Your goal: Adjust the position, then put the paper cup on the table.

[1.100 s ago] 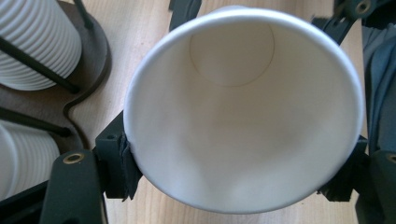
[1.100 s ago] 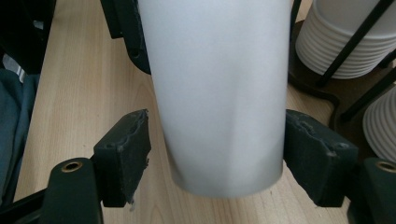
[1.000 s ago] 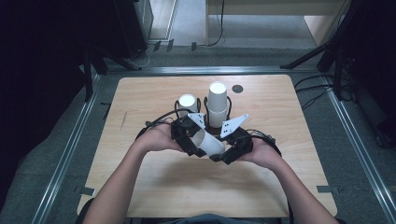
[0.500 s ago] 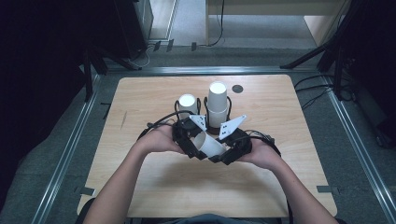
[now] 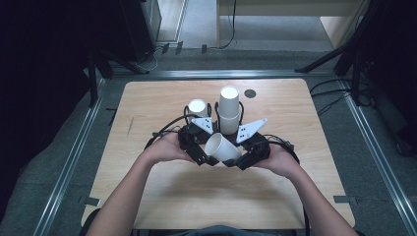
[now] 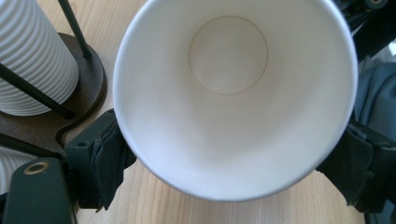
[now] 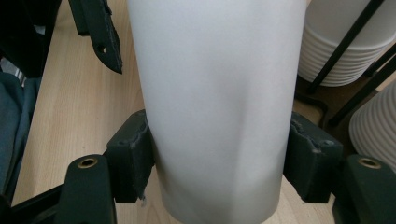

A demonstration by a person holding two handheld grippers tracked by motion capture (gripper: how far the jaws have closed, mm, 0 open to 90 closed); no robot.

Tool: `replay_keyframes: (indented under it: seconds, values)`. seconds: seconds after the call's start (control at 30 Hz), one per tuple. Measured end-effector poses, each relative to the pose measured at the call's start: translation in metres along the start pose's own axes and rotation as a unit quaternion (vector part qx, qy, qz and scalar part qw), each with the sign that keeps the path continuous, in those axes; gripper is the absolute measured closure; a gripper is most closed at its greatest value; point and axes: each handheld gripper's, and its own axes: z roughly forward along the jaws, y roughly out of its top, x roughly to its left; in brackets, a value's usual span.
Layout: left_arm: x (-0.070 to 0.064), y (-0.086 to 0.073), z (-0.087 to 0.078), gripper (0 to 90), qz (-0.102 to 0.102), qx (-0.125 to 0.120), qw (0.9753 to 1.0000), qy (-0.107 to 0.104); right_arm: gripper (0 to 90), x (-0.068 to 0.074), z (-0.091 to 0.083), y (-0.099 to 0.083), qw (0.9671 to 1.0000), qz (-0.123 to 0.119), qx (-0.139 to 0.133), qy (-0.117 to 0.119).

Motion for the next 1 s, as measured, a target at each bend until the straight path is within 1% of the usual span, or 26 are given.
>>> replay_keyframes:
  seconds: [0.03, 0.07, 0.13, 0.3, 0.4, 0.5, 0.57, 0.67, 0.8, 0.93, 1.0]
  values:
    - [0.0, -0.001, -0.001, 11.3, -0.002, -0.005, 1.0, 0.002, 32.7, 0.0, -0.001, 0.0, 1.0, 0.002, -0.004, 0.001]
    - [0.0, -0.002, -0.001, 11.2, -0.003, -0.007, 0.9999, 0.009, 32.7, -0.001, -0.002, -0.001, 1.0, 0.004, -0.007, 0.001]
    - [0.001, -0.003, -0.003, 11.3, -0.006, -0.018, 0.9998, 0.007, 32.7, -0.001, -0.003, -0.001, 0.9999, 0.008, -0.01, -0.001]
    - [0.002, -0.005, -0.006, 11.8, -0.02, -0.046, 0.9987, 0.011, 32.7, -0.002, -0.005, -0.002, 0.9997, 0.017, -0.018, 0.001]
    - [0.002, -0.008, -0.006, 11.1, -0.027, -0.066, 0.9975, 0.001, 32.7, -0.003, -0.006, -0.002, 0.9995, 0.019, -0.027, -0.001]
    - [0.002, -0.009, -0.005, 10.3, -0.033, -0.074, 0.9967, 0.004, 32.7, -0.005, -0.007, -0.003, 0.999, 0.027, -0.037, 0.001]
    - [0.003, -0.009, -0.005, 10.2, -0.038, -0.078, 0.9962, 0.006, 32.7, -0.005, -0.008, -0.003, 0.9989, 0.028, -0.038, 0.0]
    - [0.002, -0.011, -0.006, 9.9, -0.048, -0.094, 0.9943, 0.012, 32.7, -0.005, -0.009, -0.003, 0.9985, 0.03, -0.045, 0.003]
    - [0.001, -0.011, -0.006, 9.9, -0.049, -0.1, 0.9937, 0.014, 32.7, -0.005, -0.009, -0.004, 0.9986, 0.029, -0.045, 0.001]
    - [0.001, -0.01, -0.005, 10.2, -0.056, -0.116, 0.9916, 0.012, 32.7, -0.005, -0.009, -0.004, 0.9983, 0.03, -0.049, 0.004]
    - [0.0, -0.009, -0.004, 10.7, -0.057, -0.121, 0.9909, 0.015, 32.7, -0.005, -0.009, -0.004, 0.9982, 0.03, -0.052, 0.005]
